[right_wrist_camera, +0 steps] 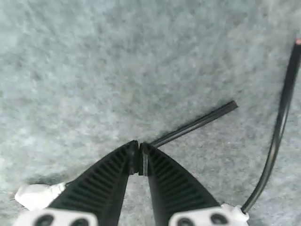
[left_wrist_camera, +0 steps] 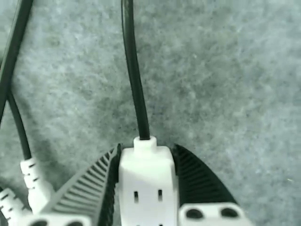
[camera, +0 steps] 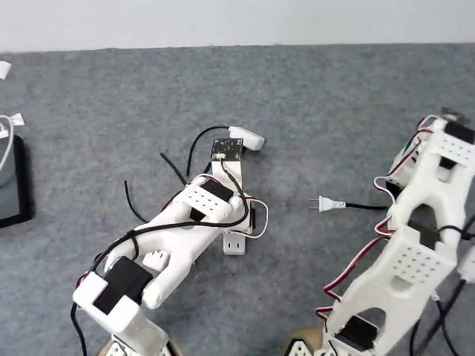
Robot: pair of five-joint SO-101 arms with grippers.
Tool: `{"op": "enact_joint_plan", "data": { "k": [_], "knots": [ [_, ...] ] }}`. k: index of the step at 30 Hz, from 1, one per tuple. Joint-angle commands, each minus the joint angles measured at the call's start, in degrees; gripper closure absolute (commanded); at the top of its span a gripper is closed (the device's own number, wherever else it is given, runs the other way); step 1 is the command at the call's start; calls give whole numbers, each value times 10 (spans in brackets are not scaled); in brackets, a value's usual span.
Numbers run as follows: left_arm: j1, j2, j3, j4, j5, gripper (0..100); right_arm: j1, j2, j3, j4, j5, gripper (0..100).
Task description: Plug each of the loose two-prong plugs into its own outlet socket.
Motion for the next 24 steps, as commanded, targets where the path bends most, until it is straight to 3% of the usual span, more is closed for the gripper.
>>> {"op": "enact_joint_plan", "data": {
  "k": [1, 5, 11, 15, 24],
  "knots": [
    [-4, -3, -22, -14, -4, 986, -25, -5, -31, 6, -9, 987],
    [-4, -3, -22, -14, -4, 986, -49, -6, -29, 60, -17, 988],
    [-4, -3, -22, -14, -6, 986, -68, -9, -26, 99, -166, 988],
    [-4, -3, -23, -8, -57, 986, -78, -11, 3, 101, -254, 984],
    [-3, -4, -23, -3, -65, 986, -124, -11, 31, 66, -253, 983]
  ]
}}
